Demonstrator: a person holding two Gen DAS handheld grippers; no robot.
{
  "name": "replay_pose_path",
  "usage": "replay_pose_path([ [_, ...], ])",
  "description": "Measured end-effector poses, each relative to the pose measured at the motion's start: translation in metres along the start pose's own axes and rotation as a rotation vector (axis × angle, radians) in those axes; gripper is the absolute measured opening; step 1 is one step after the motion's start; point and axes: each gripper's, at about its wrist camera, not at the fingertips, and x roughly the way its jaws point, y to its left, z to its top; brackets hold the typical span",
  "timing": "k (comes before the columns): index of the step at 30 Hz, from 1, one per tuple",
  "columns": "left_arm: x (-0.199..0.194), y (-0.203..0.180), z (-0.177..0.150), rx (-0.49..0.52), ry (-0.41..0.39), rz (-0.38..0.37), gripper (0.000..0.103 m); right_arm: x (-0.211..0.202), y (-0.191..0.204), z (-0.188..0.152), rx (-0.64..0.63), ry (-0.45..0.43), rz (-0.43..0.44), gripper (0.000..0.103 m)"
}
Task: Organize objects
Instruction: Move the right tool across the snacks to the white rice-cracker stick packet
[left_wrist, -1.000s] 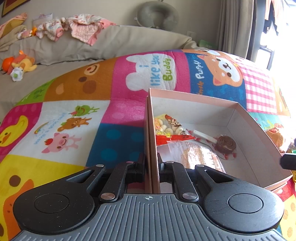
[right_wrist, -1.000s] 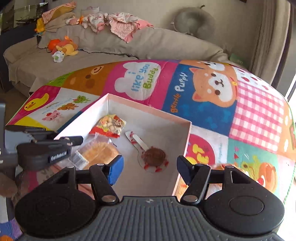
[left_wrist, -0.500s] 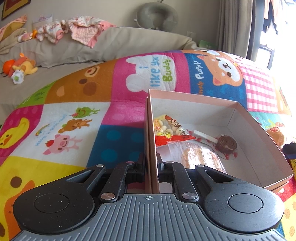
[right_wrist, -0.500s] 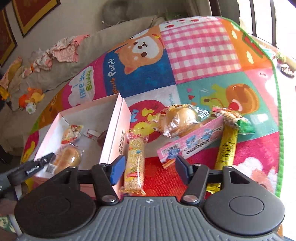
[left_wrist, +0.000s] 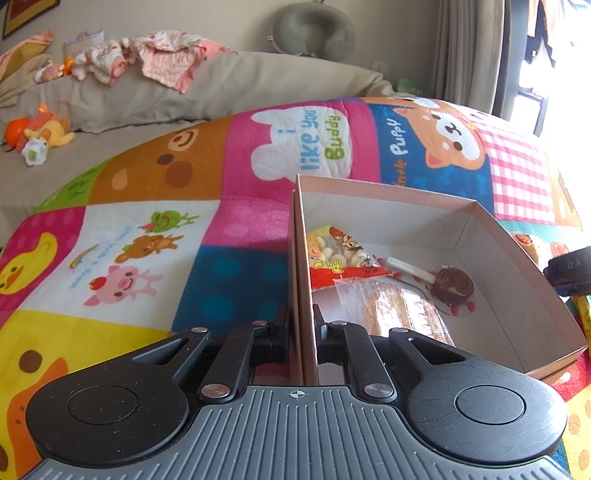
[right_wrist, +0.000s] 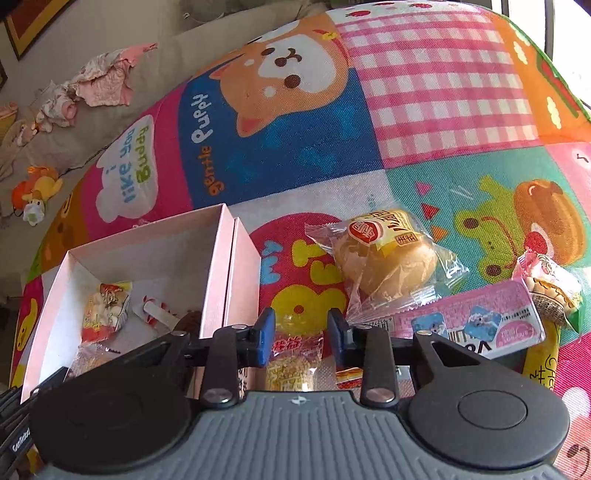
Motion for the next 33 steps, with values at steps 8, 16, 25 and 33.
replay_pose_path([
  [8, 0.000, 0.000, 0.000, -0.002, 0.000, -0.001, 0.012, -0.040, -0.004, -0.046, -0.075, 0.063, 0.046, 0.030],
  [16, 0.000, 0.000, 0.000, -0.001, 0.000, 0.000, 0.012, -0.094, -0.002, -0.108, -0.256, -0.018, -0.113, 0.031],
  [25, 0.000, 0.000, 0.000, 0.001, 0.000, 0.001, 0.012, -0.141, -0.040, -0.143, -0.210, -0.169, -0.221, 0.076],
  [33, 0.000, 0.000, 0.000, -0.001, 0.001, 0.000, 0.012, -0.096, -0.078, -0.093, -0.025, -0.209, -0.253, 0.072],
])
